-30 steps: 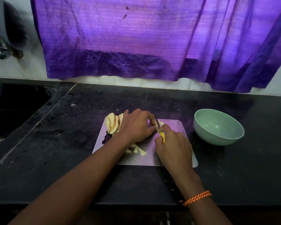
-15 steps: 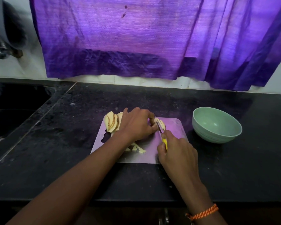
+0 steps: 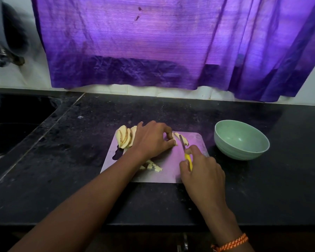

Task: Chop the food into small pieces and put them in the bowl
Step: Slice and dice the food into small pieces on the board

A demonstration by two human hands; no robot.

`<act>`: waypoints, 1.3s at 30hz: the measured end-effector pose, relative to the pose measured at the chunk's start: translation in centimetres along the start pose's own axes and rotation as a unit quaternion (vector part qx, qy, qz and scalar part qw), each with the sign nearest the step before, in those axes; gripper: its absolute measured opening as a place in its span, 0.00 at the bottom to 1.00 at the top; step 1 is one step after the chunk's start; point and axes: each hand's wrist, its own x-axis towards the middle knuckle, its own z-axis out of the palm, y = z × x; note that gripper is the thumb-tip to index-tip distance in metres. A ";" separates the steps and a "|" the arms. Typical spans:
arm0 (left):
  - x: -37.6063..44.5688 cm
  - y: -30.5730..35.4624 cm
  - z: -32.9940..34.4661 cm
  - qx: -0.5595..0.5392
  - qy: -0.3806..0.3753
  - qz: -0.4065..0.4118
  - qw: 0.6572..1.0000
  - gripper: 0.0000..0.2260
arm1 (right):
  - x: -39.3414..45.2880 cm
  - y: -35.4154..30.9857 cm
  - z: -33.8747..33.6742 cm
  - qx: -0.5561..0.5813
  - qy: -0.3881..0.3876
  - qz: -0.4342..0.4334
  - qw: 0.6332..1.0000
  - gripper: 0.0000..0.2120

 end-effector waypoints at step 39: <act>0.0 0.1 -0.2 -0.001 -0.006 -0.005 1.000 0.08 | 3.2 0.1 2.5 0.019 0.021 -0.029 0.999 0.18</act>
